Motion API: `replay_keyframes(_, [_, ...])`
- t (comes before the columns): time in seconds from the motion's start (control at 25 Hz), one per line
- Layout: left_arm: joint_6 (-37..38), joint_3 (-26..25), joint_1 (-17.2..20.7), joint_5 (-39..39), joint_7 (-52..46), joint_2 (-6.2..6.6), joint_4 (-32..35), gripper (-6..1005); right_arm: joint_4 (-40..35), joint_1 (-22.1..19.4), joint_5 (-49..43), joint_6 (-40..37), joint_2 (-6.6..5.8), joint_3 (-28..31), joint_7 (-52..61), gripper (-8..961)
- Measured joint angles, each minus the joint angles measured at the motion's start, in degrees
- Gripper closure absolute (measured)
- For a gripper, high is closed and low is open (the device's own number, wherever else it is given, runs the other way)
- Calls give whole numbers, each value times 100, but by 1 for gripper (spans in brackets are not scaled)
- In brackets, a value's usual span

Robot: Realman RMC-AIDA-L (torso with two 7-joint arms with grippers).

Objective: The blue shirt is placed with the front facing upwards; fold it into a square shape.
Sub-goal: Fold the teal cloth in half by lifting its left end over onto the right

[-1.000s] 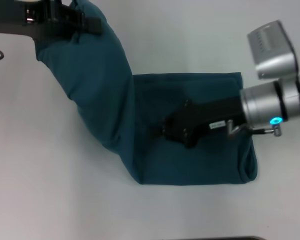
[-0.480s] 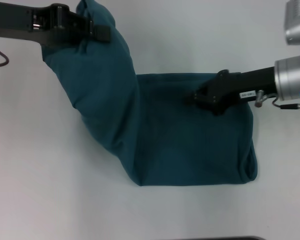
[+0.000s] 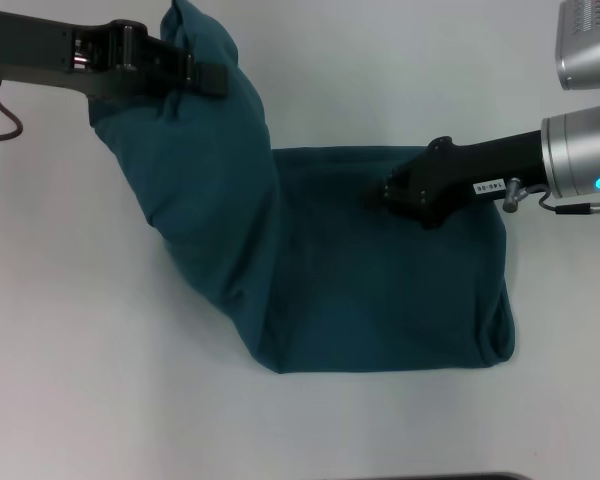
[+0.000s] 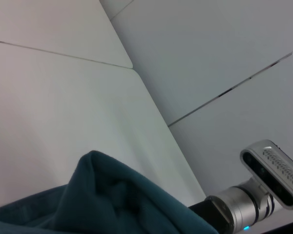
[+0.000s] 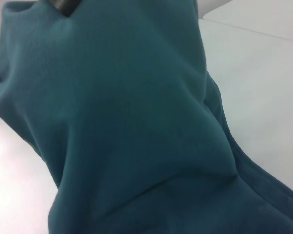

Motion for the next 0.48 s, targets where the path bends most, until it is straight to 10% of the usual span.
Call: replay_keyframes(0.48, [566, 603, -389, 932, 865, 188, -908, 912, -15, -100, -17, -57, -21, 266, -220, 940])
